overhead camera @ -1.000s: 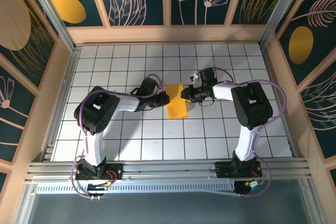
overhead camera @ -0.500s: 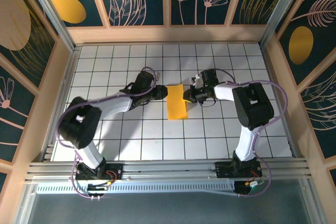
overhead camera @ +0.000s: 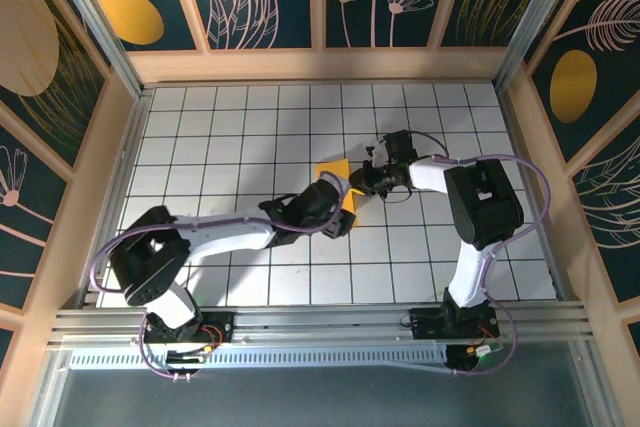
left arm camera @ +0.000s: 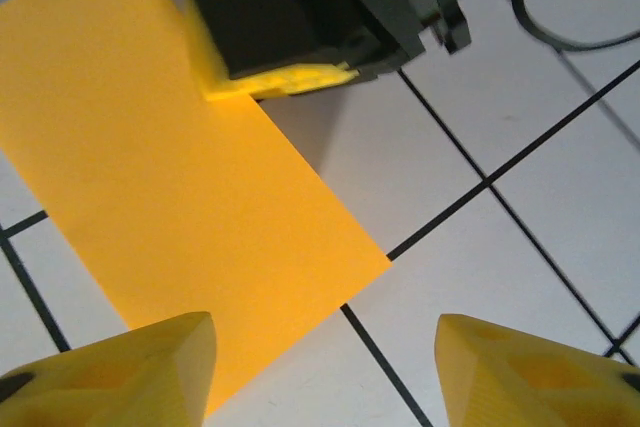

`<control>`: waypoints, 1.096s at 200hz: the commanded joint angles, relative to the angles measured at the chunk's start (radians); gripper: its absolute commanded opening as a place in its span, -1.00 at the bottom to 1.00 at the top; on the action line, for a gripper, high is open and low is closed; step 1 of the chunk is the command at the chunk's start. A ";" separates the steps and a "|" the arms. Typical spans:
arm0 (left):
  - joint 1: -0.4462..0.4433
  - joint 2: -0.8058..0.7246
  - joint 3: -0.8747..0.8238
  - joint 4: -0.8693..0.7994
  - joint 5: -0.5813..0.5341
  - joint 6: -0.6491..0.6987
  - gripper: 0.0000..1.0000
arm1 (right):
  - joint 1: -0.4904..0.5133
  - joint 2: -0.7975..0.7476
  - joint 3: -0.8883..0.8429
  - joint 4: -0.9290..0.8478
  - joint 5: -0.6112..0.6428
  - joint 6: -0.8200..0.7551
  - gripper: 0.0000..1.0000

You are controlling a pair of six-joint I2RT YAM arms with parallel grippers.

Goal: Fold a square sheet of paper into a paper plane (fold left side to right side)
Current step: Fold the triangle a second time at the center of the table.

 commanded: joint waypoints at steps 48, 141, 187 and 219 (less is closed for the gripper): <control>-0.103 0.269 0.269 -0.213 -0.322 0.093 0.38 | -0.008 -0.027 -0.009 -0.010 -0.012 0.007 -1.00; -0.117 0.299 0.276 -0.229 -0.352 0.083 -0.35 | -0.013 -0.028 -0.012 -0.014 -0.005 -0.001 -1.00; -0.112 0.259 0.255 -0.209 -0.337 0.056 -0.95 | -0.016 -0.071 0.007 -0.028 0.007 -0.038 -0.97; -0.067 0.214 0.234 -0.178 -0.205 0.024 -1.00 | -0.038 -0.153 -0.006 -0.035 0.053 -0.076 -0.63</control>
